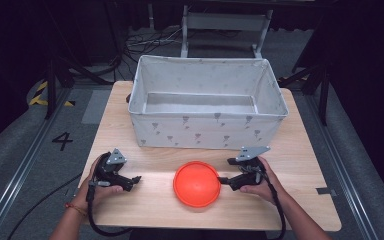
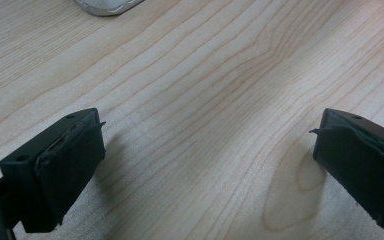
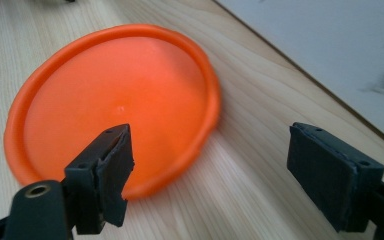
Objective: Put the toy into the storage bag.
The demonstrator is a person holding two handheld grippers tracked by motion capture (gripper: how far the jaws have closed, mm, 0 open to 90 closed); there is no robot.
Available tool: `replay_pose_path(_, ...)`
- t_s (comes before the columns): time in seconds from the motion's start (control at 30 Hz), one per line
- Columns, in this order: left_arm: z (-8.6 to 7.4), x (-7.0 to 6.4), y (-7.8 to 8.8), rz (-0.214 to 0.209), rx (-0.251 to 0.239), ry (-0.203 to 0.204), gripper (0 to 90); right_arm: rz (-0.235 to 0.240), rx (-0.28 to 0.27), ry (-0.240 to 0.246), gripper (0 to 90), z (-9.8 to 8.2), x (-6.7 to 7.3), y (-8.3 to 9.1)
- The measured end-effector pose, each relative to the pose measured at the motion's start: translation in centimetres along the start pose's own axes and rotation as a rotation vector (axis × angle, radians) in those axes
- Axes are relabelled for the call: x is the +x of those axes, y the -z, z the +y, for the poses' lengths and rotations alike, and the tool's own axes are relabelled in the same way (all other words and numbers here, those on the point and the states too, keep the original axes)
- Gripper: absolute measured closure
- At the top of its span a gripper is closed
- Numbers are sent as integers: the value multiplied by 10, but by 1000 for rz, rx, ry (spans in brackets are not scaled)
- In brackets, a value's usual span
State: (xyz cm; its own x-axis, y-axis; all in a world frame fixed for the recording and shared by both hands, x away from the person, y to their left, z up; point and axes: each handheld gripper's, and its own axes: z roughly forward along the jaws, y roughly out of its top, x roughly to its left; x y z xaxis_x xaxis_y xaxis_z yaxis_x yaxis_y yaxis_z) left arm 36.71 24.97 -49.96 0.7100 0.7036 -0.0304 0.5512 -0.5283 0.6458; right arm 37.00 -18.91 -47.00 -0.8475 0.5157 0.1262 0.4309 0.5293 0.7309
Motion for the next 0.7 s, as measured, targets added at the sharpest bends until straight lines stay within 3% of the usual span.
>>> replay_pose_path(0.03, 0, 0, 0, 0, 0, 0, 5, 23, 22, 12, 190, 4, 3, -12)
replay_pose_path(0.17, 0, 0, 0, 0, 0, 0, 5, 40, 65, 26, 227, 8, 6, -30)
replay_pose_path(0.27, 0, 0, 0, 0, 0, 0, 5, 45, 99, 33, 187, 10, 5, -46)
replay_pose_path(0.4, 0, 0, 0, 0, 0, 0, 5, 27, 99, 60, 146, 12, 8, -52)
replay_pose_path(0.47, 0, 0, 0, 1, 0, -1, 5, 15, 106, 102, 145, 11, 14, -53)
replay_pose_path(0.7, 0, -1, 0, 6, 1, 2, 5, 20, 110, 107, 214, 12, 20, -53)
